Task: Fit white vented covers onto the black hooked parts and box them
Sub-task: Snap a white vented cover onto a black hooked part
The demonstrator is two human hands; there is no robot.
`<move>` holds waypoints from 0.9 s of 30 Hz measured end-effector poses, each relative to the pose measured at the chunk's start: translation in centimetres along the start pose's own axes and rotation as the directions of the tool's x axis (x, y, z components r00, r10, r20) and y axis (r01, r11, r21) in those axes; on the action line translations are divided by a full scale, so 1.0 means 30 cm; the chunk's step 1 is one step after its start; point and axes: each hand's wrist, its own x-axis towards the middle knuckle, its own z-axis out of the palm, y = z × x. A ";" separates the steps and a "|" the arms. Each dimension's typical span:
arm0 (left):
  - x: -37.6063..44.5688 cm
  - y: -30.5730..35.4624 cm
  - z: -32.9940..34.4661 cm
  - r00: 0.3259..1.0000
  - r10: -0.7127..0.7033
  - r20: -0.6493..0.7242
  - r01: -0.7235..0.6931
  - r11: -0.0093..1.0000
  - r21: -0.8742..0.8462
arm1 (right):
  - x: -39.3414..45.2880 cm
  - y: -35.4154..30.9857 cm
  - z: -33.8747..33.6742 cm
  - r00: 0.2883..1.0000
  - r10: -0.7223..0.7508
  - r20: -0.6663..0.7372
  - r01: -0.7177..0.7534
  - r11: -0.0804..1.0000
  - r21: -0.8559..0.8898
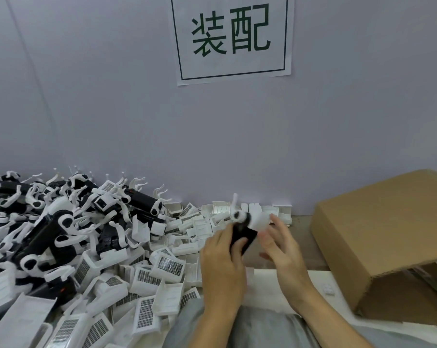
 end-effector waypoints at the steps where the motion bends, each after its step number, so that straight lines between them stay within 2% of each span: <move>1: 0.009 0.008 -0.008 0.991 -0.124 -0.047 0.120 0.989 -0.086 | -0.002 0.002 -0.001 1.000 0.013 -0.009 -0.013 1.000 -0.002; 2: 0.018 0.013 -0.017 0.956 -0.288 -0.063 0.270 0.940 -0.206 | -0.001 0.003 -0.001 0.999 0.024 -0.029 -0.024 1.000 -0.010; 3: 0.030 0.013 -0.022 0.880 -0.473 -0.041 0.425 0.823 -0.377 | 0.001 0.003 -0.003 0.998 0.034 -0.051 -0.035 0.999 -0.026; 4: 0.042 0.011 -0.028 0.778 -0.626 0.051 0.539 0.624 -0.566 | 0.006 0.004 -0.005 0.997 0.045 -0.069 -0.048 0.998 -0.042; 5: 0.052 0.009 -0.033 0.686 -0.702 0.192 0.588 0.379 -0.715 | 0.009 0.003 -0.005 0.995 0.059 -0.081 -0.063 0.996 -0.055; 6: 0.058 0.012 -0.040 0.623 -0.721 0.304 0.590 0.177 -0.788 | 0.012 0.003 -0.005 0.994 0.068 -0.091 -0.074 0.995 -0.070; 7: 0.062 0.010 -0.042 0.587 -0.722 0.366 0.580 0.060 -0.812 | 0.013 0.002 -0.004 0.992 0.077 -0.099 -0.085 0.993 -0.081; 8: 0.065 0.007 -0.041 0.564 -0.722 0.401 0.576 -0.003 -0.817 | 0.014 0.002 -0.003 0.991 0.088 -0.102 -0.097 0.991 -0.087; 11: 0.067 0.013 -0.047 0.548 -0.701 0.457 0.565 -0.094 -0.820 | 0.011 0.000 0.003 0.990 0.118 -0.080 -0.127 0.986 -0.107; 13: 0.070 0.019 -0.057 0.560 -0.683 0.469 0.556 -0.110 -0.824 | 0.012 0.003 0.002 0.990 0.131 -0.058 -0.137 0.985 -0.108; 15: 0.067 0.017 -0.055 0.569 -0.676 0.467 0.576 -0.077 -0.814 | 0.012 0.004 0.001 0.989 0.145 -0.024 -0.147 0.983 -0.112; 18: 0.067 0.016 -0.044 0.546 -0.707 0.449 0.608 -0.034 -0.793 | 0.009 0.006 0.008 0.985 0.171 0.033 -0.164 0.974 -0.157; 21: 0.071 0.013 -0.045 0.617 -0.649 0.445 0.564 -0.030 -0.825 | 0.003 0.010 0.013 0.982 0.180 0.063 -0.163 0.964 -0.212; 23: 0.071 0.014 -0.048 0.660 -0.613 0.434 0.561 0.018 -0.828 | -0.002 0.004 0.014 0.980 0.171 0.100 -0.148 0.968 -0.203; 27: 0.061 0.016 -0.042 0.630 -0.628 0.457 0.611 0.038 -0.791 | -0.008 -0.008 0.011 0.953 0.172 0.249 -0.159 0.985 -0.075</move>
